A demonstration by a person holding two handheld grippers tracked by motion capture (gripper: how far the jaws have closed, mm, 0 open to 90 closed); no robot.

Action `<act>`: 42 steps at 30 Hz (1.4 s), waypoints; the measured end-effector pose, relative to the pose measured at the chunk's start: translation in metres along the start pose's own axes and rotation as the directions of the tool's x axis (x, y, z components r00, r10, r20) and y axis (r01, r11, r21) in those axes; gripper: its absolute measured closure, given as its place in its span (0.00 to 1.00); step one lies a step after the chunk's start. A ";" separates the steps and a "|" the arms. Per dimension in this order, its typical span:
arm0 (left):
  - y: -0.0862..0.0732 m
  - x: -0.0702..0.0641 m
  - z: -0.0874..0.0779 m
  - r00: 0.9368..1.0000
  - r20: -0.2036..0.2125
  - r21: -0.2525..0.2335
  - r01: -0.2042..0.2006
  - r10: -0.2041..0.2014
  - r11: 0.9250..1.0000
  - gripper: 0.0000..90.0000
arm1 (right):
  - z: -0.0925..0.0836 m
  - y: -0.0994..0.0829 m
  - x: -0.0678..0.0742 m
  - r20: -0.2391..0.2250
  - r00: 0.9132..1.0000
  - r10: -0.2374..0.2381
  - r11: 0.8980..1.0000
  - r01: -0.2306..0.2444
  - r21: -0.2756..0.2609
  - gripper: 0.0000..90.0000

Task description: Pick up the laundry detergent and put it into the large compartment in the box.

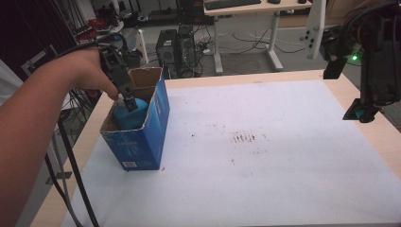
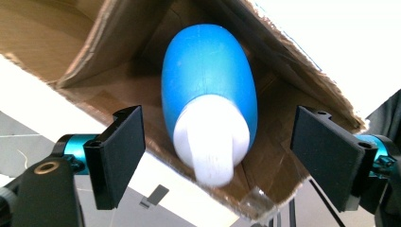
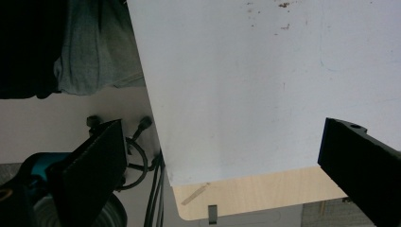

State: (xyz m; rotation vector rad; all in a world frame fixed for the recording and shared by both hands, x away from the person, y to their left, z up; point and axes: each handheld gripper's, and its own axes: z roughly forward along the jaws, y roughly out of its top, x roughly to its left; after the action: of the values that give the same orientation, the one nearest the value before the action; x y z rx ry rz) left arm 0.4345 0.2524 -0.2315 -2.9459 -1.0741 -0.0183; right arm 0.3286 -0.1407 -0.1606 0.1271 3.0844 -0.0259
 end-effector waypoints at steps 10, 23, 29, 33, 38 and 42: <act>-0.001 -0.012 -0.027 0.999 -0.007 -0.004 -0.053 0.053 0.999 0.16 | -0.001 0.002 -0.002 -0.001 1.000 -0.001 1.000 0.001 -0.003 0.02; 0.011 -0.039 -0.040 0.984 0.004 0.012 -0.181 0.181 0.983 0.06 | -0.001 0.008 -0.003 -0.003 1.000 -0.019 1.000 0.019 0.002 0.02; 0.021 -0.055 -0.040 0.968 0.006 0.019 -0.250 0.250 0.968 0.03 | 0.001 0.009 -0.004 -0.004 1.000 -0.015 1.000 0.015 -0.003 0.02; 0.034 -0.071 -0.042 0.944 0.015 0.013 -0.330 0.330 0.944 0.02 | 0.004 0.011 -0.005 -0.007 1.000 -0.020 1.000 0.020 -0.001 0.02; 0.048 -0.089 -0.041 0.919 0.034 0.016 -0.394 0.393 0.919 0.02 | 0.010 0.015 -0.005 -0.018 1.000 -0.023 1.000 0.023 0.000 0.02; 0.055 -0.098 -0.039 0.900 0.044 0.013 -0.435 0.434 0.900 0.02 | 0.015 0.017 -0.007 -0.022 0.999 -0.038 0.999 0.038 0.006 0.02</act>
State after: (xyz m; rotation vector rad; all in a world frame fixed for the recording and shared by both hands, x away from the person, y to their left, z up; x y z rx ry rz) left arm 0.3945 0.1465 -0.1938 -3.1012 -0.3892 0.0547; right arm 0.3380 -0.1245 -0.1750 0.0693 3.1086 -0.0369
